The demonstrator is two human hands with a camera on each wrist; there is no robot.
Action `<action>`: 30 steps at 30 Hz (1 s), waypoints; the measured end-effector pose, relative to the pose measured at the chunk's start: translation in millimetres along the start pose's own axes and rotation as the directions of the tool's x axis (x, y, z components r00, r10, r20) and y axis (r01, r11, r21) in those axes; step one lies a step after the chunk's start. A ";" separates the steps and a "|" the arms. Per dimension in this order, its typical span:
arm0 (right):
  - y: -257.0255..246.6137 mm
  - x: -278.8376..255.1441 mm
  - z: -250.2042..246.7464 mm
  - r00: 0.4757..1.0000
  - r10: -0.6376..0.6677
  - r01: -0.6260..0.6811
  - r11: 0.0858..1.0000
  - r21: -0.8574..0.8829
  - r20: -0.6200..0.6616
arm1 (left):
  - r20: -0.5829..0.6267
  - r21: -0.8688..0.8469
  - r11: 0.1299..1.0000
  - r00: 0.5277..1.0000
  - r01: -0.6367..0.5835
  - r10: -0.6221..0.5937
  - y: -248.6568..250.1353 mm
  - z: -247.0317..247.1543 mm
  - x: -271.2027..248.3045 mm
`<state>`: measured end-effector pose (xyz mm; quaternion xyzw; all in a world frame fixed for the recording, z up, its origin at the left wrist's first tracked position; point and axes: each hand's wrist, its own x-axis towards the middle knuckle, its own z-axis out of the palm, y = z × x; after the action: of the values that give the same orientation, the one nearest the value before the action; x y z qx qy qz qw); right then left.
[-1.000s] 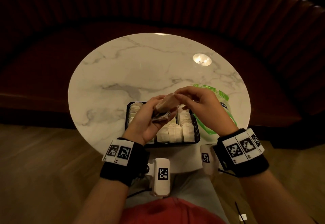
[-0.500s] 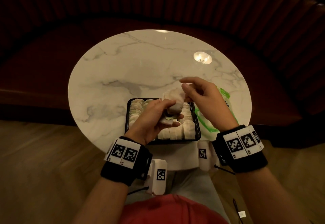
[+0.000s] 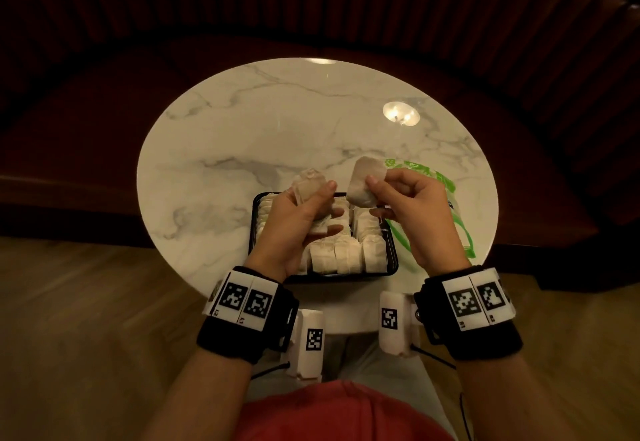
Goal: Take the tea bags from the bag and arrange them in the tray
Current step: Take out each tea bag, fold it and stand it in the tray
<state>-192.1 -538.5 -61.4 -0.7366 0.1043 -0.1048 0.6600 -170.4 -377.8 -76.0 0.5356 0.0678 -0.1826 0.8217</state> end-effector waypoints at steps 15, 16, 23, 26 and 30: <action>2.1 -18.2 22.5 0.943 -0.329 0.323 0.877 -0.355 0.044 | 0.047 0.313 0.913 0.965 -0.261 0.259 -2.3 16.0 -1.7; 2.1 -18.4 22.2 0.946 -0.315 0.320 0.886 -0.334 0.070 | 0.032 0.318 0.912 0.964 -0.259 0.263 -1.6 14.7 -0.9; 2.7 -13.1 2.9 0.986 -0.142 0.150 0.983 -0.104 0.086 | -0.052 0.243 0.951 0.976 -0.193 0.211 4.9 6.9 0.8; 7.1 -11.3 -7.3 0.995 -0.061 0.066 0.996 -0.063 0.085 | -0.054 0.211 0.961 0.980 -0.178 0.193 6.5 4.3 1.7; 12.5 -11.4 -8.8 0.998 0.009 -0.005 0.997 -0.074 0.056 | -0.060 0.186 0.969 0.982 -0.164 0.178 7.1 4.4 1.0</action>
<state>-205.7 -544.9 -73.0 -0.7628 0.0920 -0.0776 0.6353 -167.3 -379.4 -68.4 0.6181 0.0358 -0.0957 0.7795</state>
